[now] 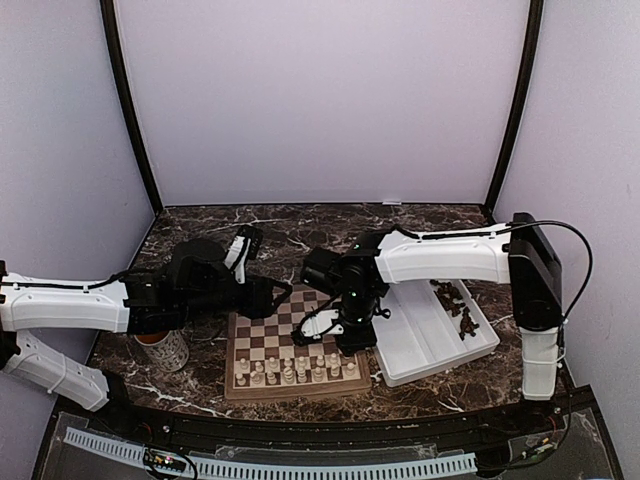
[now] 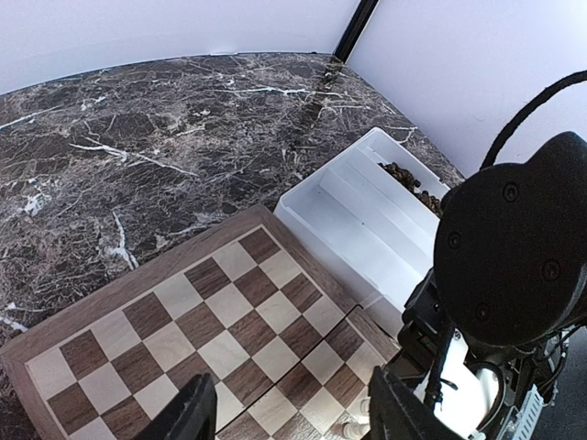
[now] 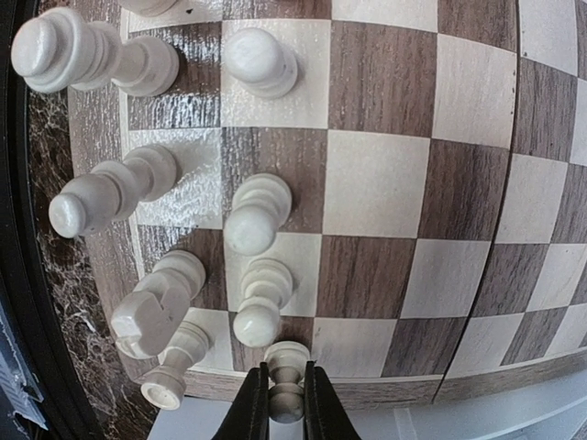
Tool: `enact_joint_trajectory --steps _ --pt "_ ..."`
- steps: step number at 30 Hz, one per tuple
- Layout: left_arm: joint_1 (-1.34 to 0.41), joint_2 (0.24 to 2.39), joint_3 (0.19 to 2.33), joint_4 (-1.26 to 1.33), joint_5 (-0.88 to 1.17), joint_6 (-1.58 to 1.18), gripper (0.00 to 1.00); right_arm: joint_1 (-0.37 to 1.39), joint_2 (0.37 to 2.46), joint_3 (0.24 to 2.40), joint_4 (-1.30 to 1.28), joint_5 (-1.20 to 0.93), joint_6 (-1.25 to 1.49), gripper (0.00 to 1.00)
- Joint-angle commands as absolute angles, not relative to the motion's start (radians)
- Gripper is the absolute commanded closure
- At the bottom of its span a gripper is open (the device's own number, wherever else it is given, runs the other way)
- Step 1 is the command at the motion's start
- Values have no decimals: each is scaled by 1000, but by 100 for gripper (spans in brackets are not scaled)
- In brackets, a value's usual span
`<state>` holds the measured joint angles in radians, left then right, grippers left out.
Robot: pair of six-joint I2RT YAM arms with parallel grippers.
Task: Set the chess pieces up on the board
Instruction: Place the pawn at h2.
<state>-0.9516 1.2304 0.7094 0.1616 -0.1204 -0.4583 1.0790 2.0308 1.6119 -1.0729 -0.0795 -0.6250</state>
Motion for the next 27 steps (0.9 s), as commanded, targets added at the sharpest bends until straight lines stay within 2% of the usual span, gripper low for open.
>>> enact_joint_trajectory --steps 1,22,27 --pt "-945 1225 692 184 -117 -462 42 1081 2011 1638 -1092 -100 -617 87" --pt "-945 1220 692 178 -119 -455 42 1081 2006 1642 -1092 -90 -615 79" --pt "-944 1205 720 138 -136 -430 42 1070 1930 1657 -1134 -72 -653 73"
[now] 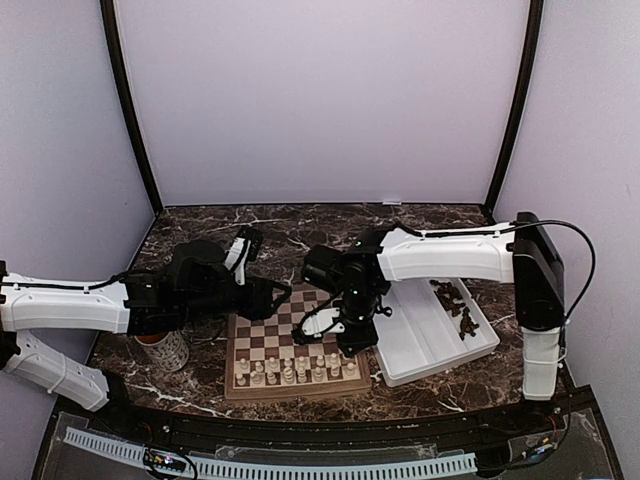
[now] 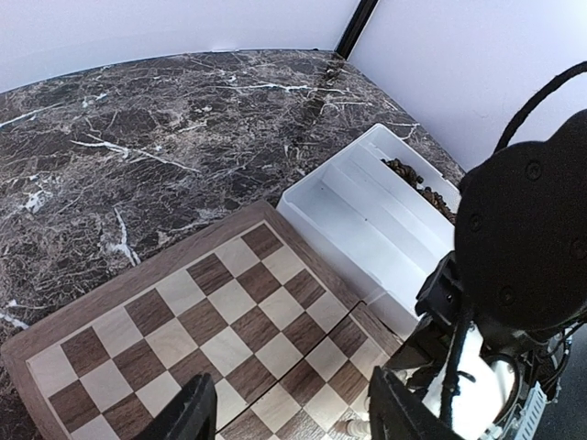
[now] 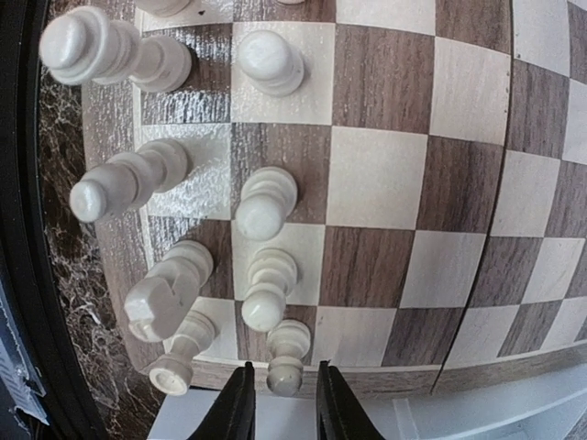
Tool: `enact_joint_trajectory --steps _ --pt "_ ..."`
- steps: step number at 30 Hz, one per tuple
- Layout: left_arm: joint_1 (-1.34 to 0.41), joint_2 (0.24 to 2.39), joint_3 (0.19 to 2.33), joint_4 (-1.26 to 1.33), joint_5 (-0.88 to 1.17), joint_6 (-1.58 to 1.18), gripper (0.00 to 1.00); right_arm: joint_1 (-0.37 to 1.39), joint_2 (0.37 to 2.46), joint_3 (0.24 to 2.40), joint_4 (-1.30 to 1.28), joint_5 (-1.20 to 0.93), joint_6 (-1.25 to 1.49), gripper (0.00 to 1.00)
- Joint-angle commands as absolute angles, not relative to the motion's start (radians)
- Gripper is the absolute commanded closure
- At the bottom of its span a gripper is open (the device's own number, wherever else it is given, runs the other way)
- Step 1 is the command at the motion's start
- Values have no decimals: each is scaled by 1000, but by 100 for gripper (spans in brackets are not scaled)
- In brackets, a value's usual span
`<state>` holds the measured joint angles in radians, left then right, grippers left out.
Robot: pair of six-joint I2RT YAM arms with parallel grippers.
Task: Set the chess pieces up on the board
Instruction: Place the pawn at h2, then reset both arms
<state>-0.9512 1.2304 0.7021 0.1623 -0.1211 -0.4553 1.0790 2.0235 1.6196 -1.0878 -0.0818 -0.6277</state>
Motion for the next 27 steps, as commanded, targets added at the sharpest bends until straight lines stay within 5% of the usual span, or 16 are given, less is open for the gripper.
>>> enact_joint_trajectory --steps 1,6,7,8,14,18,27 --pt "-942 1202 728 116 -148 -417 42 1064 1910 1662 -1143 -67 -660 71" --pt "-907 1168 786 25 -191 -373 36 992 1801 1684 -1146 -59 -674 58" --pt "-894 1163 795 -12 -217 -356 34 973 1777 1681 -1132 -46 -671 14" --pt "-887 1154 816 -34 -231 -344 31 951 1744 1675 -1107 -28 -658 3" --pt "-827 1116 929 -223 -410 -252 13 709 1471 1536 -719 158 -443 2" --pt "-777 1108 978 -278 -494 -227 2 483 1405 1352 -430 501 -366 2" --pt "-728 1140 1046 -297 -500 -214 1 375 1176 1106 -353 273 -245 1"
